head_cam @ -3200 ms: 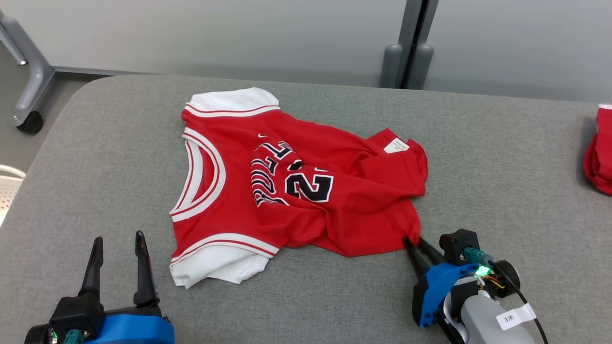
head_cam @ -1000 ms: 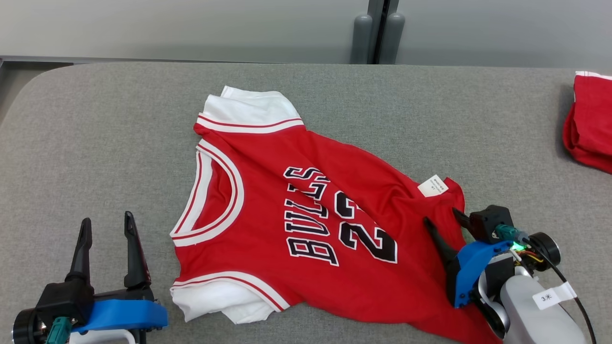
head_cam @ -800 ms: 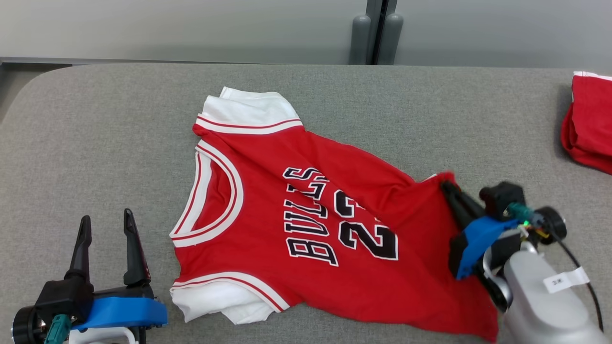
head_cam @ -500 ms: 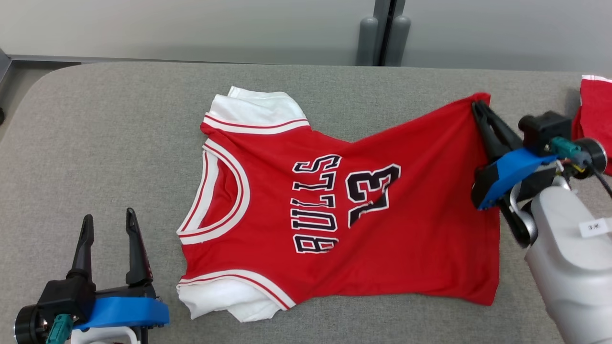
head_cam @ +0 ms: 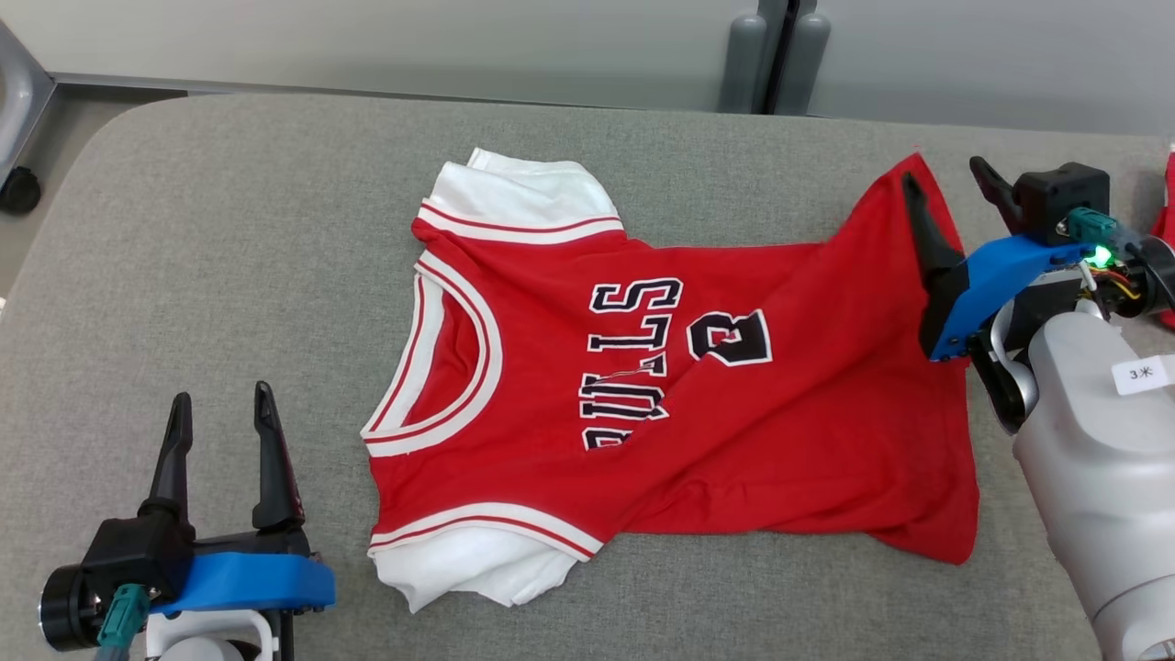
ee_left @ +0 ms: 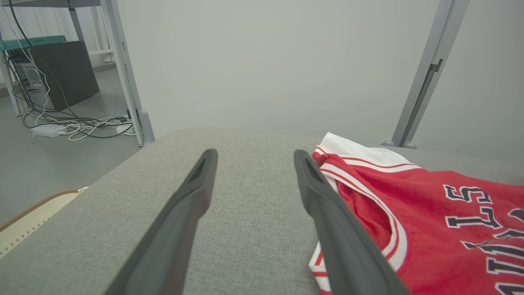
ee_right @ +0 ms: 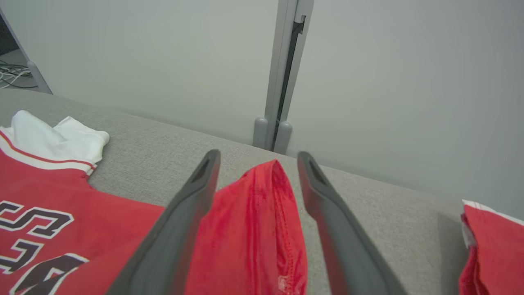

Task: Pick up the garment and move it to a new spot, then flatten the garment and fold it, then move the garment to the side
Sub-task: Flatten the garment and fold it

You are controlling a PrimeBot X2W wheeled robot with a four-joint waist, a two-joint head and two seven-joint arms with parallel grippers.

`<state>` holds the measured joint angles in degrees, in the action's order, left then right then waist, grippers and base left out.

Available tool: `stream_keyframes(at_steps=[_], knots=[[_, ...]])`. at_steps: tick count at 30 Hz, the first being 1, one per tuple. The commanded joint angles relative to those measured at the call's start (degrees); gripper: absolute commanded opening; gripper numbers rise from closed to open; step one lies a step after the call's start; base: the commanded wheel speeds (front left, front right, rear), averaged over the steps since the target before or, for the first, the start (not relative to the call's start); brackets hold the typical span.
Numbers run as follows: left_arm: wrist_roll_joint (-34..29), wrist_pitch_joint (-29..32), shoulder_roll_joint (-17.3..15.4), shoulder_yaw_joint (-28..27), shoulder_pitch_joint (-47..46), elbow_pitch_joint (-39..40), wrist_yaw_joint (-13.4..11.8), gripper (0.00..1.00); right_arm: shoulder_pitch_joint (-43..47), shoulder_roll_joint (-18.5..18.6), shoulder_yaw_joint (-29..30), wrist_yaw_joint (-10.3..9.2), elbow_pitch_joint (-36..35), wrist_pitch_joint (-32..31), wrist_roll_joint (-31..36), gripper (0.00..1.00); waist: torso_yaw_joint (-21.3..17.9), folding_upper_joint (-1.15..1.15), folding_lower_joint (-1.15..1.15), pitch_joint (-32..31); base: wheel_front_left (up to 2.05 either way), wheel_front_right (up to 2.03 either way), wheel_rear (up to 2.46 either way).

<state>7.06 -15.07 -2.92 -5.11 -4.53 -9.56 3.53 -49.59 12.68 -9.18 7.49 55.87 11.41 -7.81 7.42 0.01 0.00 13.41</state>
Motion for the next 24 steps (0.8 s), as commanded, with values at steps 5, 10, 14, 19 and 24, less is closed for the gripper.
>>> stream_keyframes(at_steps=[5,10,14,19,24], knots=[[-0.6,-0.1,0.1,-1.1,1.7,0.1,-0.1,1.00,4.8,0.9,1.4,0.01,-1.7,3.5,-1.2,1.00,-2.4,-0.01,0.00,-2.5,0.00,0.00,0.00],[-1.5,-0.1,0.0,-2.4,3.5,0.4,0.3,1.00,14.2,1.4,4.8,0.01,-13.4,3.8,-3.0,1.00,-4.4,-0.01,0.00,-4.6,0.00,0.00,0.00],[-1.8,-0.1,0.1,-3.0,4.8,0.6,0.5,1.00,24.5,0.4,8.2,0.02,-24.4,3.8,-2.9,1.00,-5.6,-0.01,0.00,-6.2,0.00,0.00,0.00],[-2.2,-0.1,0.0,-3.4,6.0,0.8,0.6,1.00,33.5,-1.9,10.8,0.02,-33.0,3.8,-2.4,1.00,-6.3,-0.01,0.00,-7.0,0.00,0.00,0.00],[-2.4,-0.1,0.0,-3.4,6.7,0.7,0.8,1.00,41.8,-6.0,11.4,0.01,-40.2,3.8,-0.6,1.00,-6.6,-0.01,0.00,-7.4,0.00,0.00,0.00]])
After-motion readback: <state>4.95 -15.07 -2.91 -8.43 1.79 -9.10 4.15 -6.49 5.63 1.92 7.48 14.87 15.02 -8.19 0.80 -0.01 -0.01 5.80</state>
